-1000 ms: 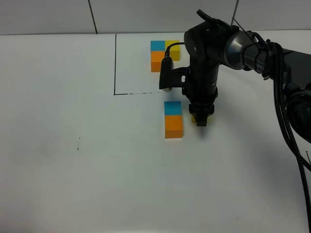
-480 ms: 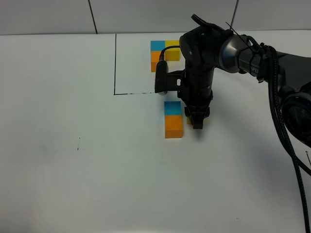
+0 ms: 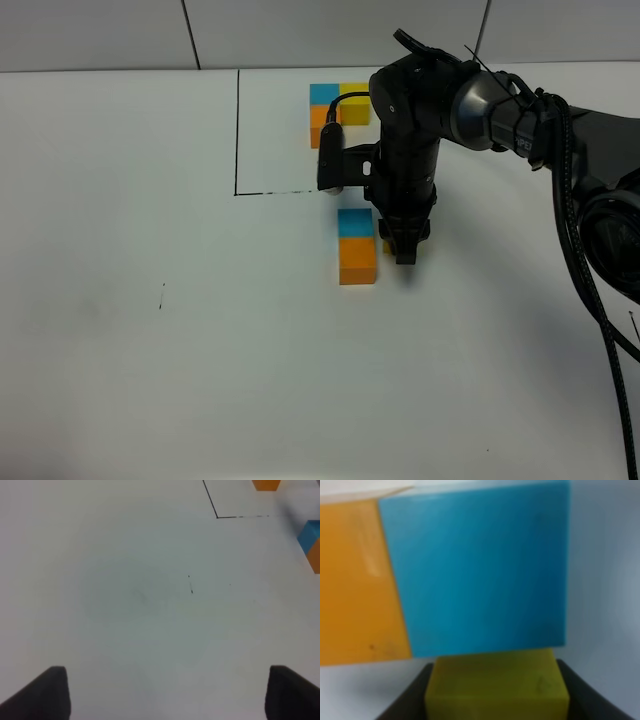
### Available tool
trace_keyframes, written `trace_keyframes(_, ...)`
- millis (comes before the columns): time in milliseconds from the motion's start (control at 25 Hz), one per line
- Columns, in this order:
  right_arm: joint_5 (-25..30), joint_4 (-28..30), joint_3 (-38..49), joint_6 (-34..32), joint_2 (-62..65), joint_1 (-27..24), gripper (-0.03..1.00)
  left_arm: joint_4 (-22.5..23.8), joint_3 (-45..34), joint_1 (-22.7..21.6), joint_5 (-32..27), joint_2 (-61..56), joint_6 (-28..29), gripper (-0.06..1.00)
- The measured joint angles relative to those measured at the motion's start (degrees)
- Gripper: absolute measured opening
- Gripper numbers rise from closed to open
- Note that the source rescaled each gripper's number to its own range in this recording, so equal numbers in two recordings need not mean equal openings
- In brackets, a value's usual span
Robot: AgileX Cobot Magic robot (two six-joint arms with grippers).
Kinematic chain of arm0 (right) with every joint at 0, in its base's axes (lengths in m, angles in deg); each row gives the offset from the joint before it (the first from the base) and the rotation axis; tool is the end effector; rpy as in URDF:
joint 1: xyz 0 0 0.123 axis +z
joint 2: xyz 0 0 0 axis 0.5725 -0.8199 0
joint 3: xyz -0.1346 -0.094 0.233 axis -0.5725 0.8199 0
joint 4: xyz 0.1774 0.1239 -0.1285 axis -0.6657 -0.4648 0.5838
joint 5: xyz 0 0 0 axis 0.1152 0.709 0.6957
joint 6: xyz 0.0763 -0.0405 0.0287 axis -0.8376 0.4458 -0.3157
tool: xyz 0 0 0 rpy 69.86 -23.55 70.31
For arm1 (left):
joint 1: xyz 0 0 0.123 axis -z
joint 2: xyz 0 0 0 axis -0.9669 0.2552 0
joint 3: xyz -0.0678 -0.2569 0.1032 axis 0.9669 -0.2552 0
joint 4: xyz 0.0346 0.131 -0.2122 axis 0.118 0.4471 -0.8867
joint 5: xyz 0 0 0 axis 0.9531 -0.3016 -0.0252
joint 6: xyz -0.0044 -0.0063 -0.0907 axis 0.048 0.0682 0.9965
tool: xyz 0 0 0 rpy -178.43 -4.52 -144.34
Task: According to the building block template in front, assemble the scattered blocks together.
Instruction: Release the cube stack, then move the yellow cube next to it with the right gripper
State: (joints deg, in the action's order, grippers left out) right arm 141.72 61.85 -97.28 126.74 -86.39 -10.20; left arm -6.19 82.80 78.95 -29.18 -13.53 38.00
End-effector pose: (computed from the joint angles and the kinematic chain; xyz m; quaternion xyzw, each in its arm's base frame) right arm 0.4241 0.1909 0.1255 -0.6751 0.7366 -0.0314 0.0259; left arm -0.0060 -0.0039 0.2774 0.0199 0.8538 -0.0491 0.5179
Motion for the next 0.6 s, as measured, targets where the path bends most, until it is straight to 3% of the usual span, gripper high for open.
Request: trace_keyframes(600, -0.29, -0.05, 0.0, 0.8, -0.12, 0.28, 0.01, 0.0, 0.0, 0.0, 0.0, 0.0, 0.0, 0.68)
